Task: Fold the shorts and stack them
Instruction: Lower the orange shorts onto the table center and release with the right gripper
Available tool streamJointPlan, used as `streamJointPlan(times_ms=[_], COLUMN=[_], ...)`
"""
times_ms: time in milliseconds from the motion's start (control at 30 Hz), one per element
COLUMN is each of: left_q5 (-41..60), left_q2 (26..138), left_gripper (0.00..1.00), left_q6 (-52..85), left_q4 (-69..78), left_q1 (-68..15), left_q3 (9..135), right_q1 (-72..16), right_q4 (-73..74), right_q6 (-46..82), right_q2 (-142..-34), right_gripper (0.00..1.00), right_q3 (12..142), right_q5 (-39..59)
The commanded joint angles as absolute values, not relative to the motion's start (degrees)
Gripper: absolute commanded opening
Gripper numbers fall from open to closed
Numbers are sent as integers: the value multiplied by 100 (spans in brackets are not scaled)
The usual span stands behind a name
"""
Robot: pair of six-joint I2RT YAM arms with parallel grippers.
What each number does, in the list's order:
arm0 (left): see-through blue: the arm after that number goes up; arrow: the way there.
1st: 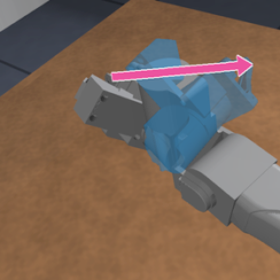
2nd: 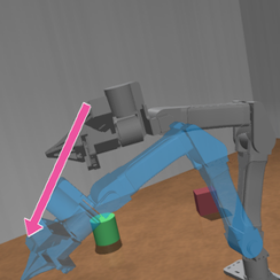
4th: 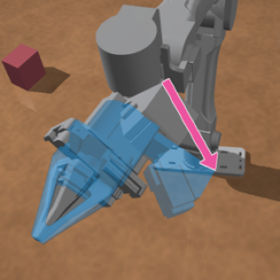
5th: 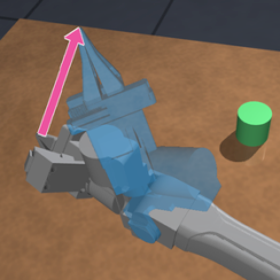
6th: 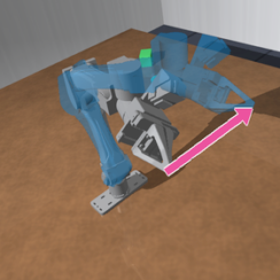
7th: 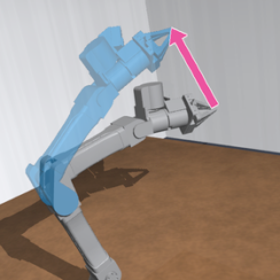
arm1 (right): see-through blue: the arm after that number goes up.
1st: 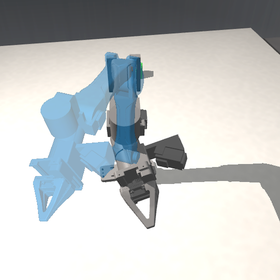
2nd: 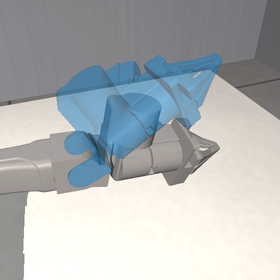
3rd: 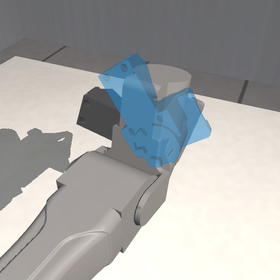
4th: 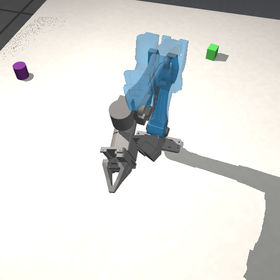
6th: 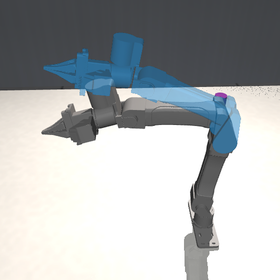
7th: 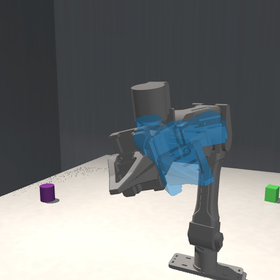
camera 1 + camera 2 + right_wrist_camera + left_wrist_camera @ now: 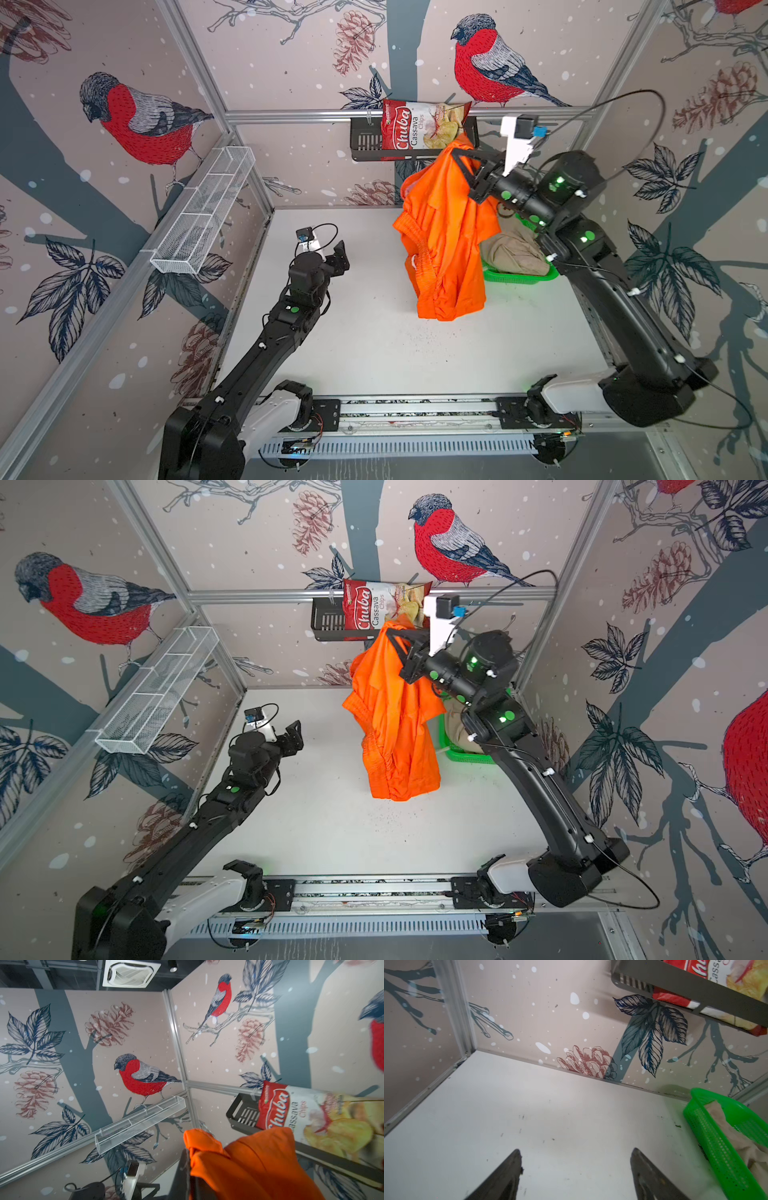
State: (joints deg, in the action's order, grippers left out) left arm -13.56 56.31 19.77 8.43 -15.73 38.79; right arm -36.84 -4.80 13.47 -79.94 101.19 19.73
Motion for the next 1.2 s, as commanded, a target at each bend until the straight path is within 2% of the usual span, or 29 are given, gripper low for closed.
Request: streamJointPlan(times_ms=[0, 133, 267, 467, 500, 667, 767, 867, 967, 1067, 1167], left_q5=[-1144, -981, -996, -884, -807, -319, 167, 402, 607, 834, 801], left_q2=[5440, 5262, 5145, 5272, 5339, 5668, 5858, 6034, 6188, 6383, 6594], left_gripper=[81, 81, 81, 81, 81, 80, 79, 78, 78, 78, 77], left_q6=[2134, 2188, 2154, 2101, 2101, 2295, 2342, 2387, 2468, 2564, 2802], left_q4=[643, 479, 396, 508, 546, 888, 1099, 1124, 1178, 1393, 1421], left_q1=[-1298, -975, -859, -853, -853, -850, -849, -853, -853, -853, -850], left_q3=[3781, 3711, 3670, 3570, 3552, 3316, 3176, 3071, 2959, 2836, 2852], right_q1=[-4046, -4460, -4510, -3891, -3720, -3080, -2808, -2747, -3019, -3683, -4533], right_q4=[-84, 232, 484, 967, 945, 32, -643, -982, -924, -858, -816], right_q6=[1358, 1667, 1986, 2632, 2694, 2104, 1691, 1394, 1177, 901, 799], right_q2=[-8170, -8556, -8873, -9016, -9084, -9663, -9919, -9797, -9430, -9248, -9390], right_gripper=[3, 3, 4, 10, 15, 63, 75, 76, 75, 73, 73], right_q3=[10058, 9901, 9690, 8488, 8261, 8015, 8220, 8209, 7863, 7529, 7392], right_q5=[2095, 2380, 2656, 2253, 2030, 501, -212, -579, -347, 21, -92])
